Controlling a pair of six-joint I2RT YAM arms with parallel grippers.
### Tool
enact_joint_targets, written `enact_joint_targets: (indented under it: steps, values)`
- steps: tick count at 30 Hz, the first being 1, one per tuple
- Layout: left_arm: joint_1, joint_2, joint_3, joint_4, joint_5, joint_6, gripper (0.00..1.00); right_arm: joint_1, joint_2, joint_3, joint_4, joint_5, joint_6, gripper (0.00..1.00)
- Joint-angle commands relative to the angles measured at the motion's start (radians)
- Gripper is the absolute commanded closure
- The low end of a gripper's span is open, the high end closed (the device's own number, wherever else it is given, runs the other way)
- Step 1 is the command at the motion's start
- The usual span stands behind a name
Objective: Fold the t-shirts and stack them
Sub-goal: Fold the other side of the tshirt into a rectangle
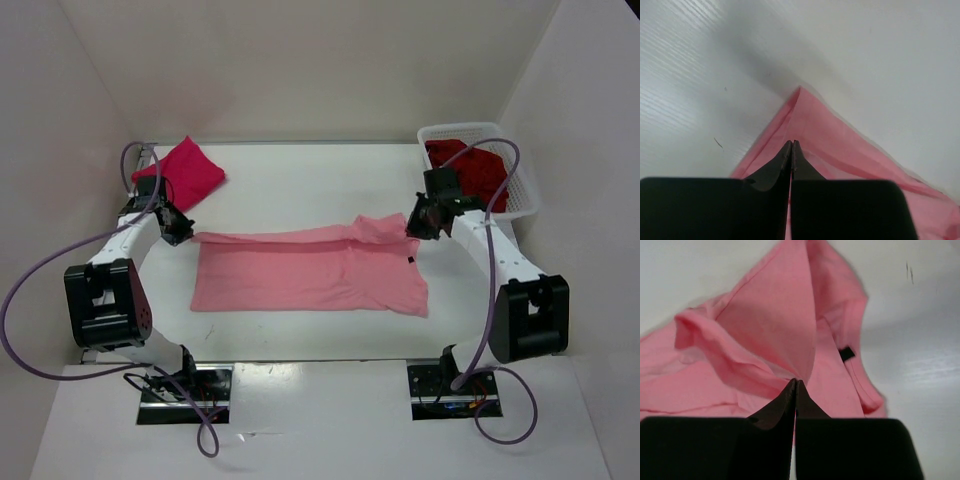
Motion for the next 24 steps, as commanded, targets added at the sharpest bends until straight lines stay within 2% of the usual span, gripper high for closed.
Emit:
enact_joint_targets:
  steps: [1, 8, 15, 16, 17, 18, 20, 22, 24]
  values:
    - [0.027, -0.044, -0.019, 0.004, 0.056, 0.002, 1.00, -0.041, -0.096, -0.070, -0.063, -0.047, 0.033, 1.00]
    - [0.038, -0.053, -0.051, -0.014, 0.110, 0.011, 1.00, -0.118, -0.234, -0.172, -0.153, -0.136, 0.082, 1.00]
    - [0.076, -0.074, -0.120, -0.065, 0.134, 0.022, 0.98, -0.129, -0.298, -0.162, -0.277, -0.127, 0.082, 0.96]
    - [0.076, -0.085, -0.131, -0.074, 0.150, 0.022, 0.94, -0.129, -0.298, -0.162, -0.291, -0.127, 0.082, 0.95]
    - [0.090, -0.096, -0.141, -0.074, 0.150, 0.031, 0.81, -0.129, -0.309, -0.162, -0.307, -0.116, 0.082, 0.93]
    - [0.104, -0.096, -0.141, -0.092, 0.176, 0.031, 0.73, -0.129, -0.321, -0.162, -0.331, -0.116, 0.082, 0.92]
    - [0.119, -0.126, -0.152, -0.105, 0.185, 0.031, 0.64, -0.118, -0.340, -0.162, -0.340, -0.093, 0.082, 0.79]
    - [0.128, -0.189, -0.164, -0.105, 0.185, 0.031, 0.48, -0.118, -0.340, -0.153, -0.315, -0.102, 0.073, 0.70]
    - [0.128, -0.235, -0.145, -0.105, 0.207, 0.022, 0.47, -0.106, -0.326, -0.121, -0.287, -0.112, 0.073, 0.68]
